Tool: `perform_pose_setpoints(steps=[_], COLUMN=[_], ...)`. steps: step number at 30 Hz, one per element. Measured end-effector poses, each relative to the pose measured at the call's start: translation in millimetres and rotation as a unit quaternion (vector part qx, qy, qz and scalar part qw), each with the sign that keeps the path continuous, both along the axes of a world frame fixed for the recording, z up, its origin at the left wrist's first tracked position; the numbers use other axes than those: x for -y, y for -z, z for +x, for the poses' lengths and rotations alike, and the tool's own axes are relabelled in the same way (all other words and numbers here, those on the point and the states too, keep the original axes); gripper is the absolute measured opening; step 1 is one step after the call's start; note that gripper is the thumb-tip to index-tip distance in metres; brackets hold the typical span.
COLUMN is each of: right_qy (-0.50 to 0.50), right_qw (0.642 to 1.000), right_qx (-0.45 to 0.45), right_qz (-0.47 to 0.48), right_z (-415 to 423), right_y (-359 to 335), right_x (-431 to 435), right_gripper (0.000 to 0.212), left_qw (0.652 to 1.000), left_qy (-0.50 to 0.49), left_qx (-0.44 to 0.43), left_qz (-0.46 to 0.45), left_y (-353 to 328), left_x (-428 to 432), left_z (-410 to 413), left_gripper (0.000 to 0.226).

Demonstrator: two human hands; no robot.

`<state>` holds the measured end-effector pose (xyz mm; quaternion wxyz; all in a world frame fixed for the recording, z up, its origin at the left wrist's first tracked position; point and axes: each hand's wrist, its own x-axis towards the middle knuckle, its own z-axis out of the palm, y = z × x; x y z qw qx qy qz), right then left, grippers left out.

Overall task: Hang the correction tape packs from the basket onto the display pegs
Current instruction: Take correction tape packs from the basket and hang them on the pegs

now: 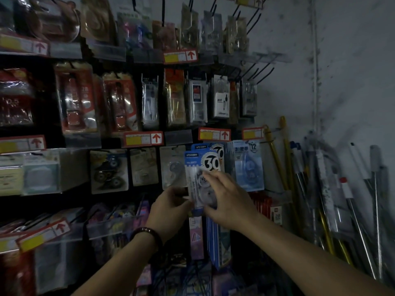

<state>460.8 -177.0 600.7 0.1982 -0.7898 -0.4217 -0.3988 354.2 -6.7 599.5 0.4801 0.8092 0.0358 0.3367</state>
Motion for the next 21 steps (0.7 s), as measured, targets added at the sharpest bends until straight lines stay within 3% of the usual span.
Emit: perform_pose_setpoints(steps=[4,7,14,21], right_qy=[0.051,0.080,0.099,0.113], right_qw=[0.999,0.997,0.995,0.993], right_qx=[-0.012,-0.009,-0.022,-0.028], right_qz=[0.002,-0.006,0.006,-0.005], right_z=[9,14,22,27], right_y=[-4,-6,-15,-29], right_x=[5,7,4,-2], right_gripper=[0.090,0.089,0.085,0.084], left_qw=[0.983,0.970,0.962,0.950], left_qy=[-0.089,-0.101,-0.108,-0.110], left_qx=[-0.026,-0.031,-0.060,-0.080], left_qz=[0.156,0.221,0.244,0.281], left_y=[3,4,5,6], left_x=[-8,-12,-20,-21], left_z=[-4,-10,-14,-12], left_gripper=[0.023,0.018,0.012,0.020])
